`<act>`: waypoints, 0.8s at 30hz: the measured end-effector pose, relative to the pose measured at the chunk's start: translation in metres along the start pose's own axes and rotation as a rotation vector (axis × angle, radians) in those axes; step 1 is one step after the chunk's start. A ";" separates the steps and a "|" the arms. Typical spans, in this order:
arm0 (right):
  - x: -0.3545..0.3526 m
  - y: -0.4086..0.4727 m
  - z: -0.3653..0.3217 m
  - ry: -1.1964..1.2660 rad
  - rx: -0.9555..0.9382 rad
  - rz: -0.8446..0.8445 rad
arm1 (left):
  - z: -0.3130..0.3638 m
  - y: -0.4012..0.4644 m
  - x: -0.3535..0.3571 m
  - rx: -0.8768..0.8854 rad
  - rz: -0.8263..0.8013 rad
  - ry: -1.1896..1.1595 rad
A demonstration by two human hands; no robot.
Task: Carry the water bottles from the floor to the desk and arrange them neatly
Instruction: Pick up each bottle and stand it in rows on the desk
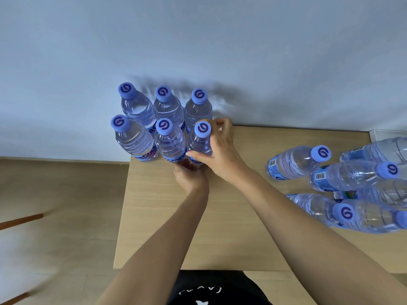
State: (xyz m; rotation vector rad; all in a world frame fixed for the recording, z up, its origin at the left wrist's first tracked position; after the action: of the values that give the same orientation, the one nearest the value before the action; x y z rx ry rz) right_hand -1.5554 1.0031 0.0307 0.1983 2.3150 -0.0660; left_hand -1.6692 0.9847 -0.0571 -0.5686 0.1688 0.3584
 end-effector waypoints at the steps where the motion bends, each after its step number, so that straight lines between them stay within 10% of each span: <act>1: 0.000 0.001 0.000 0.002 -0.001 0.003 | 0.001 0.000 0.000 0.001 0.000 0.005; 13: -0.027 -0.011 -0.011 0.021 0.000 0.029 | 0.002 -0.026 -0.009 -0.117 -0.180 0.057; 24: -0.159 -0.081 0.009 -0.052 0.136 0.745 | 0.055 -0.097 0.036 0.313 -0.715 0.167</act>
State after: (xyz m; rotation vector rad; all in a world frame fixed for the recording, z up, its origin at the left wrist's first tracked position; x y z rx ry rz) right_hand -1.4557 0.9032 0.1396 1.0911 2.0490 0.1461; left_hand -1.5961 0.9497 0.0270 -0.3163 0.1670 -0.4068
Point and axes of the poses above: each hand's wrist, its own y-axis towards the middle knuckle, its own x-axis out of the palm, z = x × y, the point moved 6 cm from there along y, towards the middle knuckle, and after that the axes turned 5 degrees about -y, right-handed, at the moved point
